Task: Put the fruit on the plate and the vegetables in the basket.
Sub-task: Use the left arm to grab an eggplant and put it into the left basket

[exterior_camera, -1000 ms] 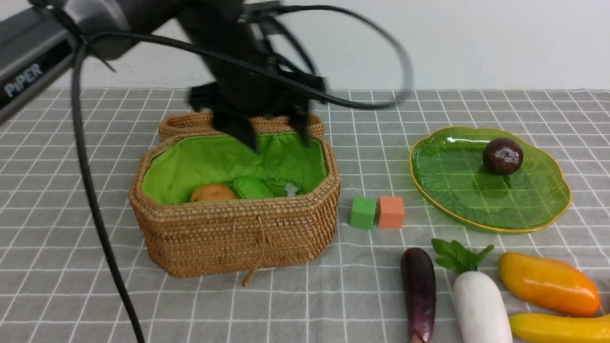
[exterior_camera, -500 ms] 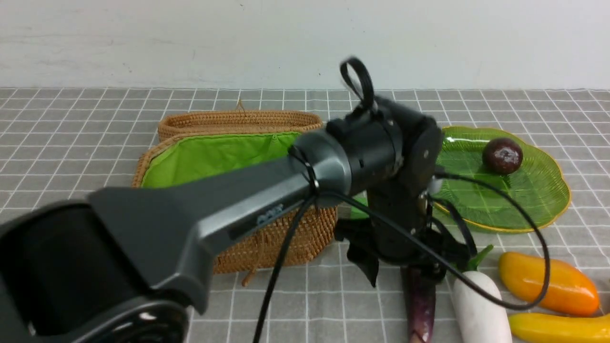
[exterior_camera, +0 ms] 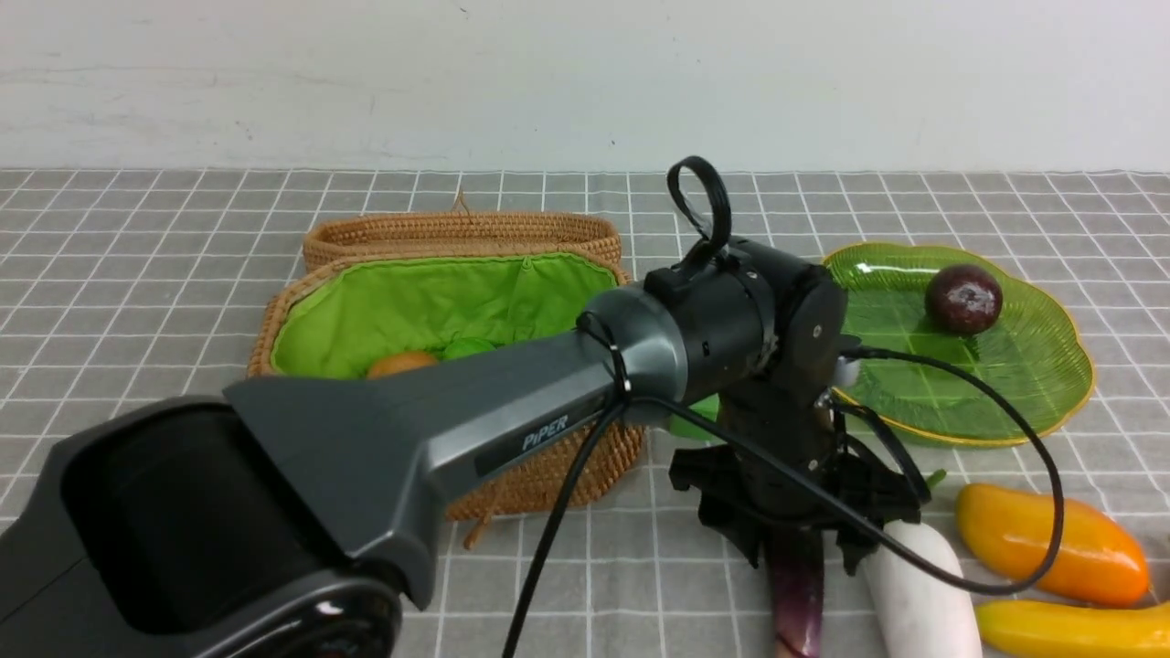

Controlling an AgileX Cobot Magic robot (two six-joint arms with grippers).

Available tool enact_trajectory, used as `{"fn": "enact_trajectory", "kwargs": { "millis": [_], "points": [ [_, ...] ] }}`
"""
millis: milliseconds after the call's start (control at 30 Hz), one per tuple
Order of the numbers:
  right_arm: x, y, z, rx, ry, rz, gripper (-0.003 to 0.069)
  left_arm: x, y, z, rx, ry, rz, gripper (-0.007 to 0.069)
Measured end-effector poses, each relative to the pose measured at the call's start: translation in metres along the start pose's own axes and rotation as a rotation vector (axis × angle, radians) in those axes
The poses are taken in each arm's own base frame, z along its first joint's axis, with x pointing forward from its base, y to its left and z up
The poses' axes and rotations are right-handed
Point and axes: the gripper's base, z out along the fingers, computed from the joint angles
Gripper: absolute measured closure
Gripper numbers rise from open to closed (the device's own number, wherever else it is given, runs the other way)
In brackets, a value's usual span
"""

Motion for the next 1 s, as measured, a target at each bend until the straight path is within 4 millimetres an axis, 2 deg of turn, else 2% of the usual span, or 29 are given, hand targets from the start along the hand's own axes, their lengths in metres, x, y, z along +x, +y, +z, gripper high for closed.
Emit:
{"fn": "enact_trajectory", "kwargs": {
  "millis": [133, 200, 233, 300, 367, 500, 533, 567, 600, 667, 700, 733, 767, 833, 900, 967, 1000],
  "points": [
    [0.000, 0.000, 0.000, 0.000, 0.000, 0.000, 0.0419, 0.001, 0.001, 0.006, -0.006, 0.011, -0.002, 0.0099],
    [0.000, 0.000, 0.000, 0.000, 0.000, 0.000, 0.0419, 0.002, 0.002, 0.007, -0.014, 0.019, 0.001, 0.0163],
    [0.000, 0.000, 0.000, 0.000, 0.000, 0.000, 0.0419, 0.002, 0.002, 0.005, -0.021, 0.022, 0.010, 0.0228],
    [0.000, 0.000, 0.000, 0.000, 0.000, 0.000, 0.0419, 0.002, 0.003, 0.002, -0.034, 0.026, 0.024, 0.0274],
    [0.000, 0.000, 0.000, 0.000, 0.000, 0.000, 0.0419, 0.002, 0.004, -0.001, -0.043, 0.029, 0.034, 0.0271],
    [0.000, 0.000, 0.000, 0.000, 0.000, 0.000, 0.0419, 0.003, 0.003, -0.024, -0.070, 0.020, 0.063, 0.0270],
    [0.000, 0.000, 0.000, 0.000, 0.000, 0.000, 0.0419, 0.003, 0.001, -0.045, -0.074, 0.003, 0.082, 0.0270],
    [0.000, 0.000, 0.000, 0.000, 0.000, 0.000, 0.0419, 0.003, 0.000, -0.056, -0.073, -0.009, 0.092, 0.0270],
    [0.000, 0.000, 0.000, 0.000, 0.000, 0.000, 0.0419, 0.003, 0.000, -0.059, -0.072, -0.013, 0.096, 0.0270],
    [0.000, 0.000, 0.000, 0.000, 0.000, 0.000, 0.0419, 0.005, -0.003, -0.111, -0.072, -0.101, 0.145, 0.0270],
    [0.000, 0.000, 0.000, 0.000, 0.000, 0.000, 0.0419, 0.005, -0.003, -0.115, -0.069, -0.108, 0.146, 0.0270],
    [0.000, 0.000, 0.000, 0.000, 0.000, 0.000, 0.0419, 0.005, -0.001, -0.154, -0.076, -0.200, 0.163, 0.0270],
    [0.000, 0.000, 0.000, 0.000, 0.000, 0.000, 0.0419, 0.005, 0.002, -0.168, -0.089, -0.239, 0.167, 0.0270],
    [0.000, 0.000, 0.000, 0.000, 0.000, 0.000, 0.0419, 0.003, 0.013, -0.206, -0.120, -0.362, 0.158, 0.0270],
    [0.000, 0.000, 0.000, 0.000, 0.000, 0.000, 0.0419, -0.005, 0.036, -0.247, -0.225, -0.529, 0.129, 0.0270],
    [0.000, 0.000, 0.000, 0.000, 0.000, 0.000, 0.0419, -0.012, 0.059, -0.270, -0.326, -0.633, 0.075, 0.0270],
    [0.000, 0.000, 0.000, 0.000, 0.000, 0.000, 0.0419, -0.015, 0.069, -0.275, -0.369, -0.662, 0.048, 0.0270]
  ]
}}
